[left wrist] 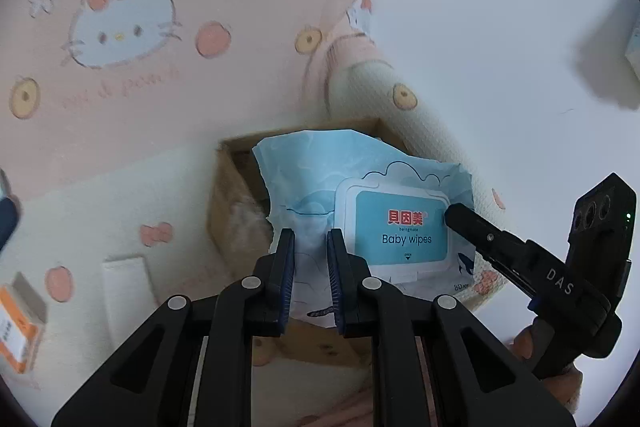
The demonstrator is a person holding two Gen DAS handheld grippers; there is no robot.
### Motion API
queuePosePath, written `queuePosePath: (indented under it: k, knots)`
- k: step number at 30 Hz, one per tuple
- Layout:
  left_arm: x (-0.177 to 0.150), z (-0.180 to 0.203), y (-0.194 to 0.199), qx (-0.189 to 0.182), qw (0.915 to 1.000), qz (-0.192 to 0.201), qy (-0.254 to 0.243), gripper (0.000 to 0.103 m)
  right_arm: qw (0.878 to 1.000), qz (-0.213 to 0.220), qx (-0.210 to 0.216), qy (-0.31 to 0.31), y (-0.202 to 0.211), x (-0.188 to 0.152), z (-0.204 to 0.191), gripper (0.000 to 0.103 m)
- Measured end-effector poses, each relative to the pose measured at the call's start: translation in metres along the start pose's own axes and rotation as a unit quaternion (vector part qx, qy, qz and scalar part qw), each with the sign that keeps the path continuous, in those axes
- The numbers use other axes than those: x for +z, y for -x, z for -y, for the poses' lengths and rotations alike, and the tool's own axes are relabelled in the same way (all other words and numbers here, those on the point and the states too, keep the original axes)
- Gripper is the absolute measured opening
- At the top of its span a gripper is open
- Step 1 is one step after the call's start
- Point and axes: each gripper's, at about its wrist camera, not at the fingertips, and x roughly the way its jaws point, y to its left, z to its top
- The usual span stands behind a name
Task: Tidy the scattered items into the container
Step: 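Carry the wipes pack over the cardboard box and lower it inside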
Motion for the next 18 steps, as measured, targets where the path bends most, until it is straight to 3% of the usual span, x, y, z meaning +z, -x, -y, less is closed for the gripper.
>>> queuePosePath:
  k: [7, 11, 13, 16, 18]
  knots:
    - [0.015, 0.001, -0.045, 0.001, 0.9993, -0.03, 0.025, 0.018, 0.997, -0.051, 0.037, -0.047, -0.046, 0.027, 0.054, 0.022]
    - [0.025, 0.003, -0.06, 0.03, 0.9988, -0.039, 0.005, 0.018, 0.994, -0.077, 0.059, -0.056, -0.076, 0.041, 0.069, 0.022]
    - [0.026, 0.004, -0.067, 0.043, 0.9976, -0.053, -0.005, 0.018, 0.994, -0.079, 0.057, -0.045, -0.09, 0.049, 0.07, 0.022]
    - [0.029, 0.005, -0.076, 0.061, 0.9955, -0.072, -0.009, 0.018, 0.994, -0.107, 0.016, 0.016, -0.118, 0.063, 0.063, 0.022]
    - [0.034, 0.006, -0.077, 0.071, 0.9946, -0.074, -0.016, 0.019, 0.992, -0.118, 0.029, 0.02, -0.121, 0.07, 0.06, 0.022]
